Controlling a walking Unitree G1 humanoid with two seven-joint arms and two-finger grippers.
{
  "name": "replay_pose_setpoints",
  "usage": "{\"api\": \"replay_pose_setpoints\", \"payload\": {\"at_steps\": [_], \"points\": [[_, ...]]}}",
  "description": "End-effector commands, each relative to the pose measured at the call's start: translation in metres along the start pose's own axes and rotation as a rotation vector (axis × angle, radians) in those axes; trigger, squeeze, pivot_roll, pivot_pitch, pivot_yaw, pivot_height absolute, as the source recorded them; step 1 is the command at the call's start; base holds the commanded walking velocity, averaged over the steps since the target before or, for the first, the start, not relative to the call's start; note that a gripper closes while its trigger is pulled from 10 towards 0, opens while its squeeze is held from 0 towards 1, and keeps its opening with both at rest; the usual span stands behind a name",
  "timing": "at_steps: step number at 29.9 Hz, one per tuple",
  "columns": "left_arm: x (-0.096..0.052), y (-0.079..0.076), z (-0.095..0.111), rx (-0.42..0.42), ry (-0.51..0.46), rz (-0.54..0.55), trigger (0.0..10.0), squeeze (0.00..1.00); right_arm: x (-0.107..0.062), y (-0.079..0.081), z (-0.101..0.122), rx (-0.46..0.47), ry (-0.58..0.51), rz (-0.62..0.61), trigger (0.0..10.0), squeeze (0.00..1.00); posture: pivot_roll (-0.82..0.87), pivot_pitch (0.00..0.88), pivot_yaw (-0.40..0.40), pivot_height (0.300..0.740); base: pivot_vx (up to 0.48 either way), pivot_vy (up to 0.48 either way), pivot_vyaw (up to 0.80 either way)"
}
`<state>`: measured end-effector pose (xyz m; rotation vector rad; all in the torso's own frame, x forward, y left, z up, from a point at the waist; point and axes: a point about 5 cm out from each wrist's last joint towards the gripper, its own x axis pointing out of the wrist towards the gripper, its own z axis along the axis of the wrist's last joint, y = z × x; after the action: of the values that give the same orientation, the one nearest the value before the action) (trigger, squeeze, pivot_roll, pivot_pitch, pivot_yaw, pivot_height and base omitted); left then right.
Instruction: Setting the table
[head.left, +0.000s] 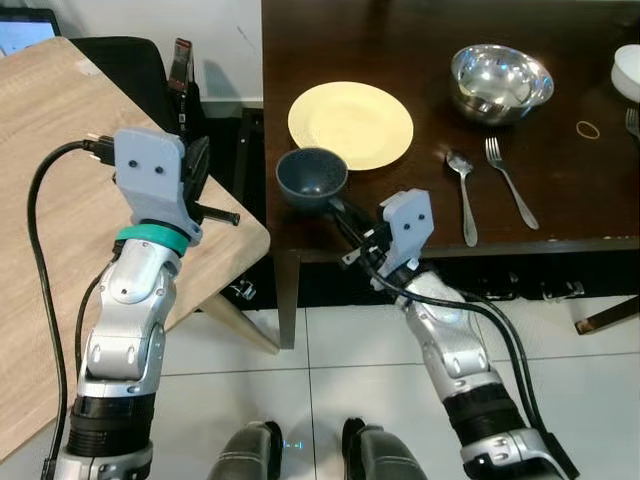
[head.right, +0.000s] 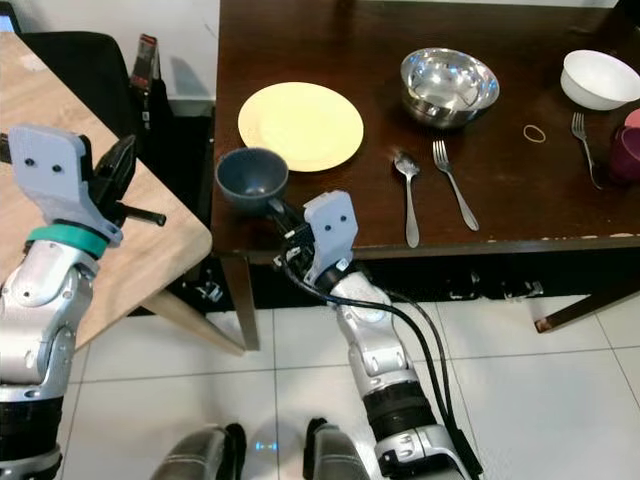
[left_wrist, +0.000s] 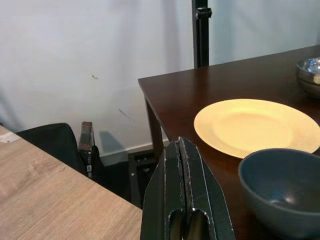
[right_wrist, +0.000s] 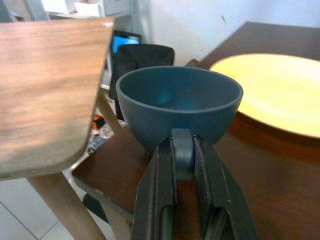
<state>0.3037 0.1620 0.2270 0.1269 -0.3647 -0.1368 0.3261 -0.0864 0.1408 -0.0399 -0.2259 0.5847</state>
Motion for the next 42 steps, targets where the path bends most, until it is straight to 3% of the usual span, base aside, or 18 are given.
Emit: {"api": "replay_pose_setpoints", "payload": {"at_steps": [1, 5, 6, 16, 21, 22, 23, 24, 32, 42], "points": [[-0.001, -0.001, 0.001, 0.009, 0.006, -0.006, 10.0, 0.0, 0.0, 0.0, -0.003, -0.002, 0.0, -0.009, 10.0, 0.17, 0.1, 0.151, 0.078, 0.74, 0.0, 0.0, 0.0], [-0.002, -0.001, 0.001, 0.009, 0.008, -0.006, 10.0, 0.0, 0.002, -0.002, -0.007, -0.016, 0.007, -0.028, 10.0, 0.22, 0.1, 0.144, 0.078, 0.74, 0.0, 0.0, 0.0], [-0.002, -0.002, 0.001, 0.009, 0.008, -0.006, 10.0, 0.0, 0.002, -0.005, -0.007, -0.03, 0.006, -0.044, 10.0, 1.0, 0.1, 0.139, 0.082, 0.74, 0.0, 0.0, 0.0], [0.0, -0.005, -0.001, 0.003, 0.012, -0.023, 10.0, 0.0, -0.002, -0.015, 0.0, -0.068, -0.035, -0.073, 10.0, 1.0, 0.08, 0.13, 0.087, 0.74, 0.0, 0.0, 0.0], [0.0, -0.009, -0.004, -0.003, 0.021, -0.039, 10.0, 0.0, -0.015, -0.02, 0.011, -0.079, -0.085, -0.103, 10.0, 1.0, 0.06, 0.136, 0.085, 0.74, 0.0, 0.0, 0.0], [-0.001, -0.011, -0.006, 0.009, 0.026, -0.048, 10.0, 0.0, -0.022, -0.022, 0.018, -0.072, -0.113, -0.124, 10.0, 0.32, 0.05, 0.141, 0.086, 0.74, 0.0, 0.0, 0.0], [-0.001, -0.011, -0.006, 0.009, 0.026, -0.048, 10.0, 0.0, -0.022, -0.022, 0.018, -0.072, -0.113, -0.124, 10.0, 0.32, 0.05, 0.141, 0.086, 0.74, 0.0, 0.0, 0.0], [-0.004, -0.013, -0.009, 0.014, 0.035, -0.051, 10.0, 0.0, -0.029, -0.022, 0.027, -0.058, -0.15, -0.147, 10.0, 0.0, 0.04, 0.141, 0.087, 0.74, 0.0, 0.0, 0.0], [-0.014, -0.014, -0.016, 0.022, 0.066, -0.031, 10.0, 0.0, -0.044, -0.017, 0.063, -0.031, -0.291, -0.246, 10.0, 0.0, 0.04, 0.158, 0.081, 0.74, 0.0, 0.0, 0.0], [-0.038, -0.017, -0.017, 0.058, 0.063, -0.042, 10.0, 0.0, -0.064, -0.018, 0.045, -0.077, -0.207, -0.327, 10.0, 0.0, 0.03, 0.159, 0.076, 0.74, 0.0, 0.0, 0.0]]}}
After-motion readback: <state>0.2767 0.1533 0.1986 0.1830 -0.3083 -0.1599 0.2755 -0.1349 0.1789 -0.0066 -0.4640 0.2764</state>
